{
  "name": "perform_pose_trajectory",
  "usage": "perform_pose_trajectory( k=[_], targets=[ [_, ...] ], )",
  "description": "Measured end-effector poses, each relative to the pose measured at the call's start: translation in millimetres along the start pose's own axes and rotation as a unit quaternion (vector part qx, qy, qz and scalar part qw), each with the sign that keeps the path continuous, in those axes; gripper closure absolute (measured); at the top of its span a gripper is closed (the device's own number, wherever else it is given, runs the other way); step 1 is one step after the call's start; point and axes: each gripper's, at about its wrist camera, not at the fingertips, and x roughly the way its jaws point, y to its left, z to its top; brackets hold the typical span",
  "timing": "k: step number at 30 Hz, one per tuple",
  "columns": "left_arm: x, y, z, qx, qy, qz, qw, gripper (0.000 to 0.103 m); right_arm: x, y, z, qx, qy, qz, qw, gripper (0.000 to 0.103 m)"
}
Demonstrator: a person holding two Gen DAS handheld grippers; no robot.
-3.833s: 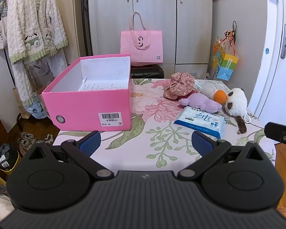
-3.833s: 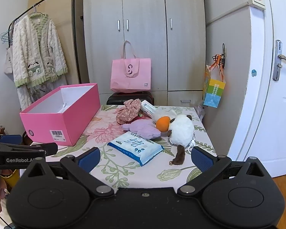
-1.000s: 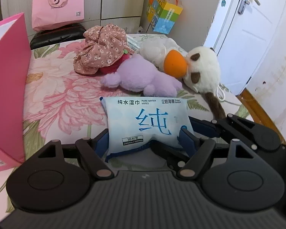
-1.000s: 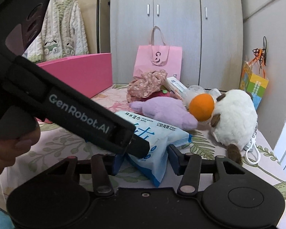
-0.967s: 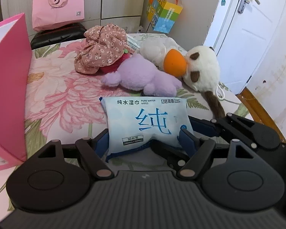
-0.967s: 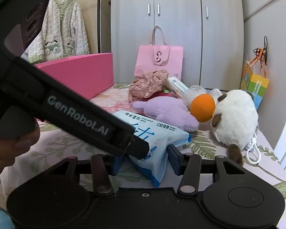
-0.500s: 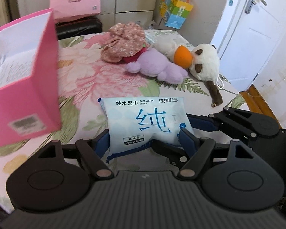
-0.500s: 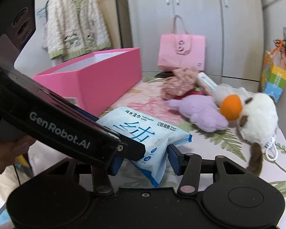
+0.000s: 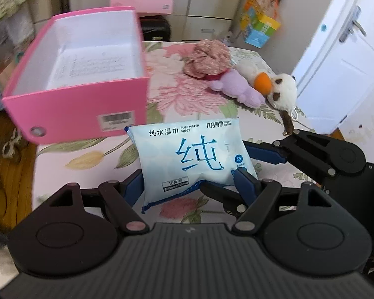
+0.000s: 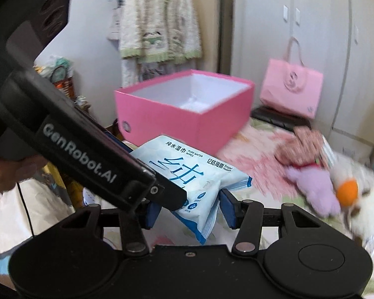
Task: Organize soft objects
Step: 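Carry the wipes pack with the right gripper over the pink shoebox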
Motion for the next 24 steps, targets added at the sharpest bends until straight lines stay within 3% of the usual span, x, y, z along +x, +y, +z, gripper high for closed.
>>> perform_pose_trajectory(
  k=[6, 13, 19, 24],
  targets=[
    [-31, 30, 11, -0.050, -0.002, -0.004, 0.9987, 0.027, -2, 20, 35, -0.038, -0.006, 0.022, 0.999, 0.046],
    [-48, 51, 47, -0.041, -0.046, 0.011, 0.9980, 0.026, 14, 21, 79, -0.064, -0.039, 0.013, 0.997, 0.046],
    [-34, 75, 98, -0.041, -0.077, 0.015, 0.9961, 0.026, 48, 1, 120, -0.072, -0.052, 0.002, 0.996, 0.046],
    [-3, 102, 142, -0.055, -0.075, 0.010, 0.9956, 0.026, 94, -22, 152, -0.071, -0.035, 0.004, 0.997, 0.044]
  ],
)
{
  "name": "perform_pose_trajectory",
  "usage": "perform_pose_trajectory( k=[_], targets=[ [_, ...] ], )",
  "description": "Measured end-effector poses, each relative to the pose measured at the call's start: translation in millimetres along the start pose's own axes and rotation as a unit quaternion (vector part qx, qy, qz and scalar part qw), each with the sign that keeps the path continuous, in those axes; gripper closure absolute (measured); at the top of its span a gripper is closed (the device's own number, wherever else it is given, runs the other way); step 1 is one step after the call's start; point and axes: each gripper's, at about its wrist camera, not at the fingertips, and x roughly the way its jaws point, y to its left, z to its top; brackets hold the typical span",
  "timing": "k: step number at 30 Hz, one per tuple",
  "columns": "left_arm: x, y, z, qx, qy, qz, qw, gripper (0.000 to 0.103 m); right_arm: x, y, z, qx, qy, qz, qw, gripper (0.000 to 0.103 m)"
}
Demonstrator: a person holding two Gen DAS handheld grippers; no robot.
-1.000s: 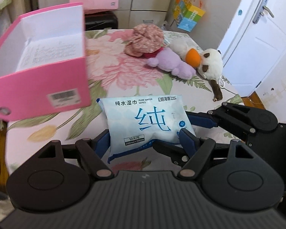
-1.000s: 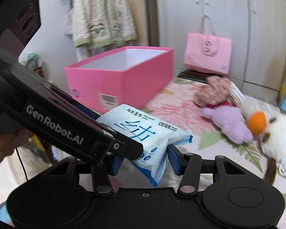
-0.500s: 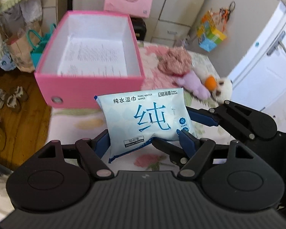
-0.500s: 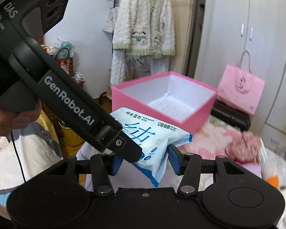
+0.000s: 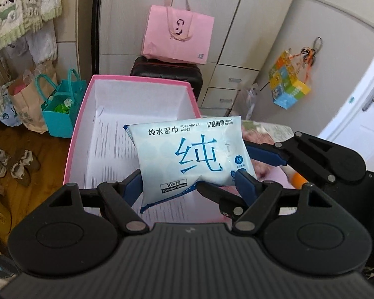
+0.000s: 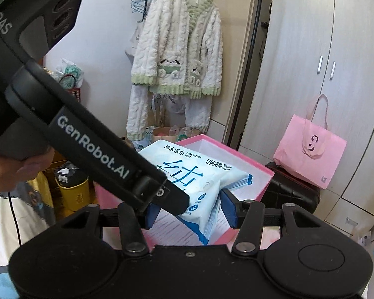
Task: Organize soft objects
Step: 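Carry the wipes pack with the right gripper over the pink shoebox, then open the right gripper to drop the wipes into the shoebox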
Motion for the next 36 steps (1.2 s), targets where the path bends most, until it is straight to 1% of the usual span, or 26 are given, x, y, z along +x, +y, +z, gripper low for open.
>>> perform_pose_trajectory(
  k=[2, 4, 9, 13, 17, 25, 30, 31, 33, 36],
  targets=[
    [18, 10, 14, -0.008, 0.006, -0.001, 0.9999, 0.026, 20, -9, 7, 0.004, 0.014, 0.002, 1.000, 0.043],
    [32, 19, 23, -0.017, 0.009, -0.002, 0.9998, 0.026, 38, -14, 11, 0.000, 0.020, -0.001, 1.000, 0.043],
    [70, 42, 42, -0.037, 0.021, 0.001, 0.9991, 0.026, 84, -32, 17, 0.004, 0.046, 0.008, 0.999, 0.043],
    [99, 56, 52, -0.054, 0.035, 0.003, 0.9979, 0.026, 117, -45, 18, 0.011, 0.075, 0.016, 0.997, 0.043],
    [120, 69, 55, -0.081, 0.043, 0.001, 0.9958, 0.026, 142, -52, 16, 0.010, 0.094, 0.021, 0.995, 0.043],
    [146, 77, 52, -0.087, 0.061, 0.015, 0.9942, 0.026, 168, -54, 12, -0.005, 0.127, 0.027, 0.992, 0.042],
    [158, 76, 53, -0.095, 0.077, 0.016, 0.9924, 0.026, 179, -50, 11, -0.042, 0.144, 0.006, 0.989, 0.041],
    [159, 75, 52, -0.094, 0.075, 0.019, 0.9925, 0.026, 180, -49, 11, -0.048, 0.148, 0.003, 0.988, 0.041],
    [154, 73, 52, -0.086, 0.060, 0.042, 0.9936, 0.024, 181, -51, 11, -0.045, 0.147, -0.003, 0.988, 0.041],
    [136, 68, 49, -0.061, 0.026, 0.068, 0.9954, 0.024, 174, -52, 12, -0.042, 0.141, -0.007, 0.989, 0.035]
  ],
)
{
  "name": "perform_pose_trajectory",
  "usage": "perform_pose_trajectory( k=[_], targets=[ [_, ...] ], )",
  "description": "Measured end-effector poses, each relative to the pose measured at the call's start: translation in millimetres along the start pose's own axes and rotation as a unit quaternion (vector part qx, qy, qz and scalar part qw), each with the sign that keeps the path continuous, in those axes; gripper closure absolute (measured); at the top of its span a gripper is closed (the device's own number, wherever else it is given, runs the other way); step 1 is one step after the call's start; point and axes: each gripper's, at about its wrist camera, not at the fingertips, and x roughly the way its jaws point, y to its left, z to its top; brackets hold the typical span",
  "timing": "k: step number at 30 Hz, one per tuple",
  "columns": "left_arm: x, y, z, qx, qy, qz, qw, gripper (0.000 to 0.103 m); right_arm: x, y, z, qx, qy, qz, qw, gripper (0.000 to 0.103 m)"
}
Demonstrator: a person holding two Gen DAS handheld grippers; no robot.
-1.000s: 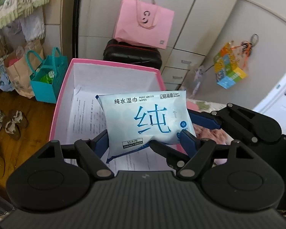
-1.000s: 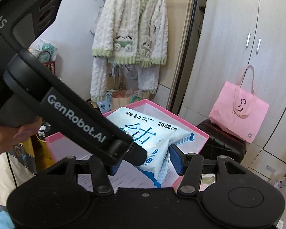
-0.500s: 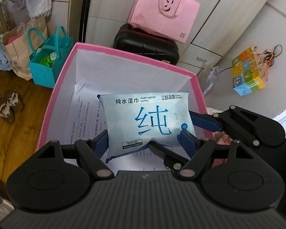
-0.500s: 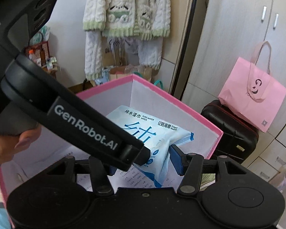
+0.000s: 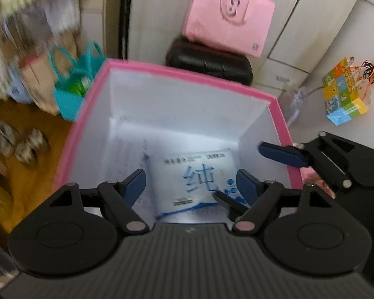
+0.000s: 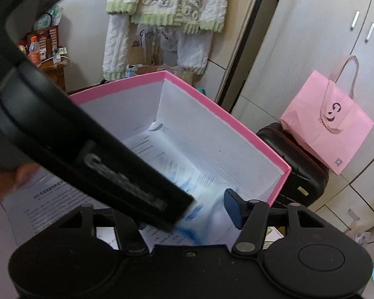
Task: Organize soft objects
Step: 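Open the right gripper to drop the wipes into the shoebox, then move the right tool back toward the white plush toy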
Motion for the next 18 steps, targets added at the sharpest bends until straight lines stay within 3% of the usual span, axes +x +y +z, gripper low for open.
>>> perform_pose_trajectory(
  k=[8, 18],
  targets=[
    [-64, -4, -17, 0.048, -0.043, 0.007, 0.9979, 0.024, -38, 4, -9, 0.007, -0.009, 0.022, 1.000, 0.033],
    [-136, -30, -54, 0.104, -0.069, -0.026, 0.9918, 0.024, -104, 15, -28, 0.032, -0.023, 0.050, 0.998, 0.033]
  ],
)
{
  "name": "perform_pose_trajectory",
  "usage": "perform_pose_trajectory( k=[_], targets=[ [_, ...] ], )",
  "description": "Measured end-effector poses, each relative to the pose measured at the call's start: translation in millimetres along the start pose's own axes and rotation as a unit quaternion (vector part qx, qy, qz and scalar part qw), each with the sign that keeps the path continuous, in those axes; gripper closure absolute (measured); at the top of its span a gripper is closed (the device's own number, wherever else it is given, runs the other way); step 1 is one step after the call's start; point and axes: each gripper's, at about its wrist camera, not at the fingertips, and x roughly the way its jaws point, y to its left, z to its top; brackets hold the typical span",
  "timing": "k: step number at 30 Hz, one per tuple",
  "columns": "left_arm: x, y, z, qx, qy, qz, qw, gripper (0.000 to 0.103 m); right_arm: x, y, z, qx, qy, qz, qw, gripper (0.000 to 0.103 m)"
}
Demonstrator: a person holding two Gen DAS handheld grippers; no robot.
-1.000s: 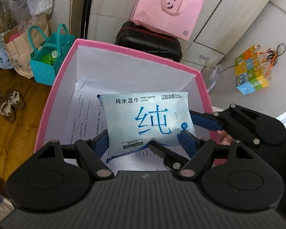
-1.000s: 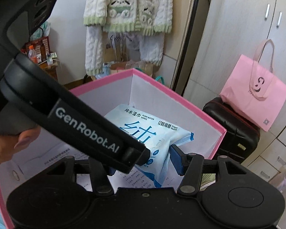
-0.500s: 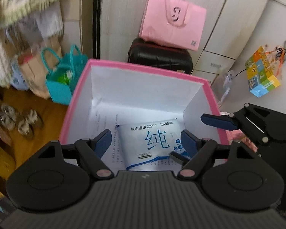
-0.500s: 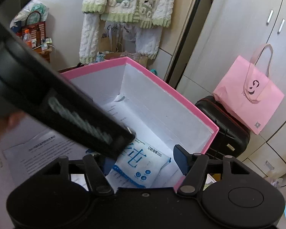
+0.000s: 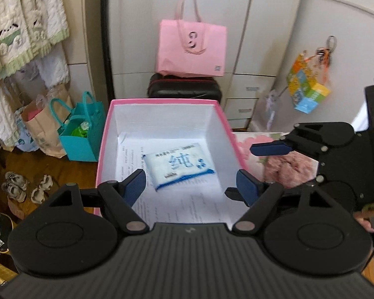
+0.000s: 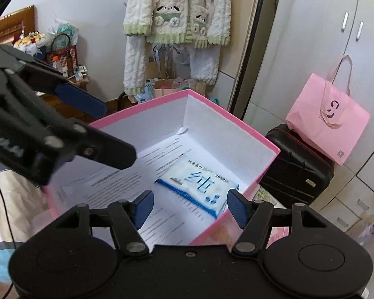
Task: Organize soft objects
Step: 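Move the right tool back toward the white plush toy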
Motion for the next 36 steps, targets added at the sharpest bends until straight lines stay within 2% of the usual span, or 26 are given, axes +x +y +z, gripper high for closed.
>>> perform_pose_trajectory(
  k=[9, 14, 18, 20, 26, 36],
  targets=[
    [-49, -32, -23, 0.042, -0.014, -0.025, 0.9987, 0.023, -64, 12, -21, 0.020, -0.018, 0.011, 1.000, 0.033],
    [-68, -53, -39, 0.066, -0.009, -0.052, 0.9964, 0.022, -105, 11, -45, 0.043, -0.030, 0.019, 0.998, 0.032],
    [-77, -73, -54, 0.086, -0.006, -0.068, 0.9939, 0.019, -143, 4, -70, 0.057, -0.052, 0.008, 0.997, 0.028],
    [-78, -82, -62, 0.097, -0.006, -0.072, 0.9927, 0.019, -160, 0, -88, 0.064, -0.063, 0.001, 0.996, 0.025],
    [-70, -109, -84, 0.115, 0.013, -0.085, 0.9896, 0.018, -189, -13, -141, 0.091, -0.065, -0.037, 0.993, 0.024],
    [-38, -143, -98, 0.147, 0.043, -0.118, 0.9811, 0.018, -198, -25, -199, 0.106, -0.054, -0.065, 0.991, 0.021]
  ],
)
